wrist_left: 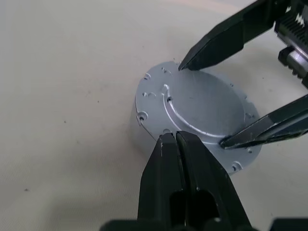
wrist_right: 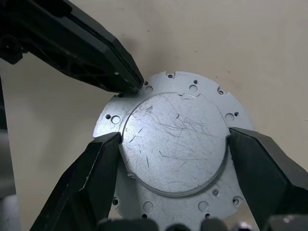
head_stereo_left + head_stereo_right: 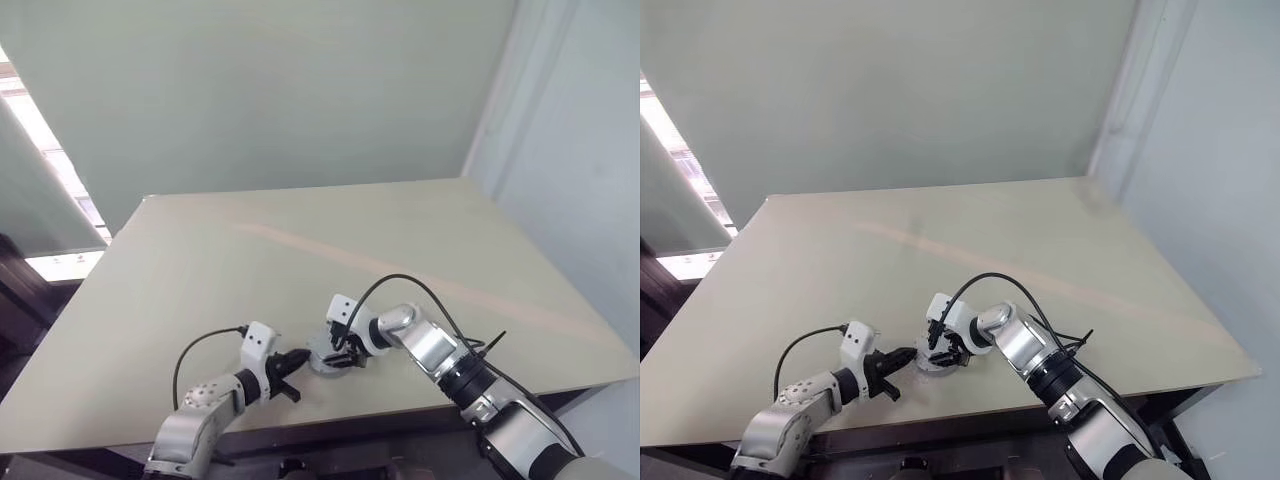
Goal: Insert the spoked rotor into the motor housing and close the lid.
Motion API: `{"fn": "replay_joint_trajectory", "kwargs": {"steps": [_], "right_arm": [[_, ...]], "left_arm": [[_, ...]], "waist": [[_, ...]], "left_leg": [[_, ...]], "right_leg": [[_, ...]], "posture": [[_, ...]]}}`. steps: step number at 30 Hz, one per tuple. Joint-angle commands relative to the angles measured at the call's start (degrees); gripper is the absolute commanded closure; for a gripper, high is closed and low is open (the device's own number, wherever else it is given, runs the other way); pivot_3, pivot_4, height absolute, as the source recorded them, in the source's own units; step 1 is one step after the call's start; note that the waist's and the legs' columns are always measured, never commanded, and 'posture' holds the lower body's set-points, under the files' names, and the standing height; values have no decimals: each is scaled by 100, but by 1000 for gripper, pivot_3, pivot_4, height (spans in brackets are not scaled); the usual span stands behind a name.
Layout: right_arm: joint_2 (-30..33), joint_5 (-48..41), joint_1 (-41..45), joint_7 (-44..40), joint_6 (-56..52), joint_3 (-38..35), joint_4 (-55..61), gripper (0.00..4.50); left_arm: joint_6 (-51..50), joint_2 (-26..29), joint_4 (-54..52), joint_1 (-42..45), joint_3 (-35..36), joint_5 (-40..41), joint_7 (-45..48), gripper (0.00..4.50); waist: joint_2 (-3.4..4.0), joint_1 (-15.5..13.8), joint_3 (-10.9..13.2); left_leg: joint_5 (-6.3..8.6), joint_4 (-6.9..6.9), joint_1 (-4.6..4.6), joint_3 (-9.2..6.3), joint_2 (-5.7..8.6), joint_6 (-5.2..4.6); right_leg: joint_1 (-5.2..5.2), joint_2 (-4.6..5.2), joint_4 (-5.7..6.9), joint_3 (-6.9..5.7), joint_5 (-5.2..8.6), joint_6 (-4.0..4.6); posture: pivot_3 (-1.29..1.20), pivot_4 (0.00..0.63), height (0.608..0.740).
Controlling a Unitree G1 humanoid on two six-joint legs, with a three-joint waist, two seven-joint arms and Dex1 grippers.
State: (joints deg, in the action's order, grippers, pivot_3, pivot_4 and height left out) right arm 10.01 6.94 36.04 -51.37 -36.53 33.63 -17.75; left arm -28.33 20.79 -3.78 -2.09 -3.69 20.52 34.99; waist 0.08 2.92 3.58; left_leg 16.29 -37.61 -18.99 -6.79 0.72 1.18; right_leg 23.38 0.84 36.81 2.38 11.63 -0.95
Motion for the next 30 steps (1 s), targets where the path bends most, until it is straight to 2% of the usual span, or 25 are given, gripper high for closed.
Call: {"fn": "replay_joint_trajectory", "kwargs": {"steps": [1,8,11,12,22,27,30], "right_arm": [[159,175,-66,102,-161,74,-36,1186],[189,166,-63,92,-159,84,-9,1186],[206,155,-29,59,-172,89,-38,139],[185,119,-31,84,-195,42,-55,39],[22,-465,85,0,-722,-608,7,39],[-21,-956,223,-31,-1210,-1144,118,39],[-162,-1425,304,63,-1733,-1731,93,39]], "left_arm": [[87,32,134,120,-133,-196,34,4500],[102,7,291,291,-282,-316,137,4500],[114,10,335,320,-320,-348,159,4500],[114,13,346,328,-331,-358,168,4500],[159,-9,421,344,-400,-475,197,4500],[170,-36,457,375,-426,-524,208,4500],[189,-48,492,409,-443,-550,219,4500]], "waist": [[3,0,-2],[13,-7,-8],[18,-8,-14],[20,-6,-15],[24,-8,-19],[25,-7,-18],[26,-8,-17]], "left_leg": [[0,0,0,0,0,0],[0,-1,0,-1,6,0],[0,-2,0,-5,12,0],[0,-3,1,-4,13,-1],[-1,-5,2,-8,16,-1],[-1,-6,-2,-9,17,-1],[-1,-5,-5,-11,17,-1]], "right_leg": [[0,0,0,0,0,0],[-3,4,-1,1,0,-1],[-6,9,-1,1,1,-2],[-6,10,-1,1,1,-2],[-9,10,-1,1,1,-2],[-7,11,-1,1,1,-3],[-4,11,-1,0,1,-3]], "posture": [[0,0,740],[0,0,740],[0,0,740],[0,0,740],[0,0,740],[0,0,740],[0,0,740]]}}
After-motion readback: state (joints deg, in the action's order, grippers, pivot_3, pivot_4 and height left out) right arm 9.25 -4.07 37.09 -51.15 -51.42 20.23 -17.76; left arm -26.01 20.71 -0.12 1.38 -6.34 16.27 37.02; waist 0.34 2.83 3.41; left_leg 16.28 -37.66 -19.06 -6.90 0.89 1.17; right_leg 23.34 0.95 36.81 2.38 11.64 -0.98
